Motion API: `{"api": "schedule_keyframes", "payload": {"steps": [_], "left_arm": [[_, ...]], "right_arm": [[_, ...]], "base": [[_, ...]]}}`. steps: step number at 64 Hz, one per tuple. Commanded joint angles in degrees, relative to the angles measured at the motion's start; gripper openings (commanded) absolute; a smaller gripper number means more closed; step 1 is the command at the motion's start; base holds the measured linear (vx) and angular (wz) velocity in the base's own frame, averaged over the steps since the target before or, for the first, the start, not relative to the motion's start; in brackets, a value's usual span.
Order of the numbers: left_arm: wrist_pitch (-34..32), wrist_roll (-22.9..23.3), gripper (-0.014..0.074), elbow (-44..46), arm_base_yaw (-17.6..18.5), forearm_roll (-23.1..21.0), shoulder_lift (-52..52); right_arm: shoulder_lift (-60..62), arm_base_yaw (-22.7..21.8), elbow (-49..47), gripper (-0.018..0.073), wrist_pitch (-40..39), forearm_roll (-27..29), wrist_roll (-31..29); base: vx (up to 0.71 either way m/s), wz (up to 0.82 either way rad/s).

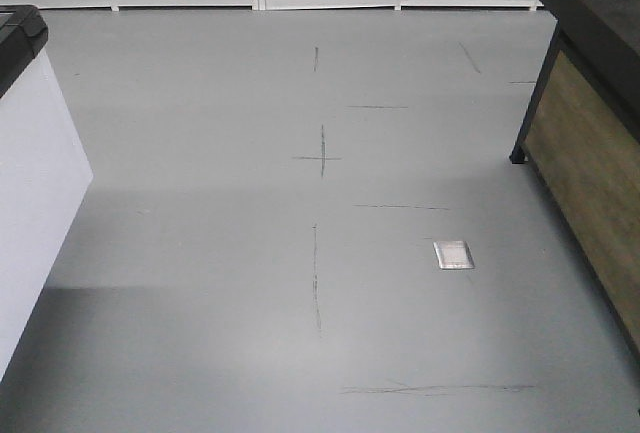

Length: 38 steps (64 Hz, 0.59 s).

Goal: Pick three apples into basket with both arms
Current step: 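Drive the base forward across the grey floor toward the fruit tables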

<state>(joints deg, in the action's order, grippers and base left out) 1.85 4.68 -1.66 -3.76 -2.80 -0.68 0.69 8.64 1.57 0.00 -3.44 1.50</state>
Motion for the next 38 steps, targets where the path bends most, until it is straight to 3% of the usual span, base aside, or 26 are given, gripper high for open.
{"api": "schedule_keyframes", "payload": {"steps": [1, 38], "left_arm": [[-4.24, 0.28, -0.0007, -0.11, 0.07, -0.51, -0.77], [-4.24, 0.28, -0.0007, -0.11, 0.07, -0.51, -0.77]], "right_arm": [[0.75, -0.02, 0.83, -0.0008, -4.16, -0.43, -0.02], [0.75, -0.02, 0.83, -0.0008, -4.16, -0.43, -0.02]], "base": [[0.07, 0.05], [0.07, 0.11]]}}
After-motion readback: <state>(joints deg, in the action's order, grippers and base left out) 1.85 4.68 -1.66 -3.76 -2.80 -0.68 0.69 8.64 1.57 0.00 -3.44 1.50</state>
